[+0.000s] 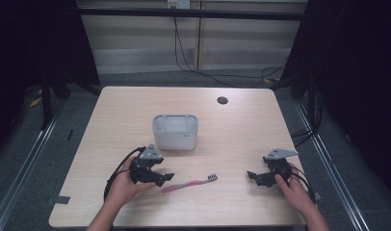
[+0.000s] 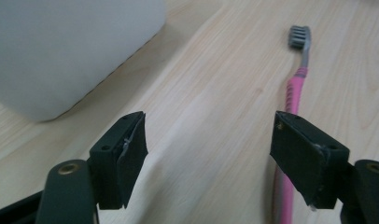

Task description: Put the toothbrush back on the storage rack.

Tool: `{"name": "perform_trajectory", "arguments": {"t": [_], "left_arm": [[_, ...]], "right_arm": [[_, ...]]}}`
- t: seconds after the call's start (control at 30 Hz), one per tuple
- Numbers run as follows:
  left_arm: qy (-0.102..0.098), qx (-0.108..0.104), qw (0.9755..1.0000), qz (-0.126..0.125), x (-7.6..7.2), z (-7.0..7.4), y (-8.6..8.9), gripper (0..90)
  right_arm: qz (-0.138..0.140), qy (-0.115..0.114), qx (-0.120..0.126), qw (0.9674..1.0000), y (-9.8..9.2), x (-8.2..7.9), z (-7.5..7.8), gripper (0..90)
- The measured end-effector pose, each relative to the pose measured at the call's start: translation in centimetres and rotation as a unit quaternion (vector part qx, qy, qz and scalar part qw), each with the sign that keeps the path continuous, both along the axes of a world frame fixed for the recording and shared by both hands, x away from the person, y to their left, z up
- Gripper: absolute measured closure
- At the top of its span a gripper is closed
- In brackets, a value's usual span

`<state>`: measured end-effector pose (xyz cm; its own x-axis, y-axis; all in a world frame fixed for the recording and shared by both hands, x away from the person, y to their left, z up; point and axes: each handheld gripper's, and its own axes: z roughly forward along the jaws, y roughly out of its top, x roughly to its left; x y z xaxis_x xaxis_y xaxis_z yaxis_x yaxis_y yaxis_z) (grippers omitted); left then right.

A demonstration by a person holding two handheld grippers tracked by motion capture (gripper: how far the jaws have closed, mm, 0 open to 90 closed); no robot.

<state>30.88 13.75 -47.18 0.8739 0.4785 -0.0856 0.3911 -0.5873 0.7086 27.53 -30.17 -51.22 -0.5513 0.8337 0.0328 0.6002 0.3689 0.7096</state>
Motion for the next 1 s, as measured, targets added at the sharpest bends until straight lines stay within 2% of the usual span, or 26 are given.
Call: {"name": "perform_trajectory", "arguments": {"t": [0.23,0.3,0.37,0.6,0.63,0.67,0.77,0.83,0.9,0.97,1.0], "left_arm": [[0.011,0.008,0.9998,-0.014,0.1,0.2,-1.4,28.0],[0.011,0.019,0.9995,-0.022,0.3,0.4,-1.7,28.9],[0.017,0.016,0.9996,-0.018,0.3,0.5,-2.0,29.6],[0.019,0.032,0.9987,-0.035,0.6,1.0,-3.0,31.9],[0.021,0.025,0.999,-0.029,0.5,1.0,-3.2,32.1],[0.023,0.032,0.9986,-0.036,0.6,1.2,-3.3,32.3],[0.024,0.033,0.9986,-0.035,0.6,1.2,-3.7,33.5],[0.025,0.047,0.9976,-0.045,0.8,1.3,-4.0,34.2],[0.03,0.044,0.9976,-0.045,0.8,1.3,-4.3,34.6],[0.03,0.057,0.9966,-0.052,0.9,1.3,-4.5,35.7],[0.037,0.053,0.9969,-0.046,0.8,1.3,-4.7,36.1]], "right_arm": [[0.0,0.0,0.0,1.0,0.0,0.0,0.0,8.1],[0.0,0.0,0.0,1.0,0.0,0.0,0.0,8.1],[0.0,0.0,0.0,1.0,0.0,0.0,0.0,8.1],[0.0,0.0,0.0,1.0,0.0,0.0,0.0,8.1],[0.0,0.0,0.0,1.0,0.0,0.0,0.0,8.1],[0.0,0.0,0.0,1.0,0.0,0.0,0.0,8.1],[0.0,0.0,0.0,1.0,0.0,0.0,0.0,8.1],[0.0,0.0,0.0,1.0,0.0,0.0,0.0,8.1],[-0.001,0.001,0.0,1.0,0.0,0.0,0.0,8.1],[0.0,0.0,0.0,1.0,0.0,0.0,0.0,8.1],[0.0,0.0,0.0,1.0,0.0,0.0,0.0,8.1]]}}
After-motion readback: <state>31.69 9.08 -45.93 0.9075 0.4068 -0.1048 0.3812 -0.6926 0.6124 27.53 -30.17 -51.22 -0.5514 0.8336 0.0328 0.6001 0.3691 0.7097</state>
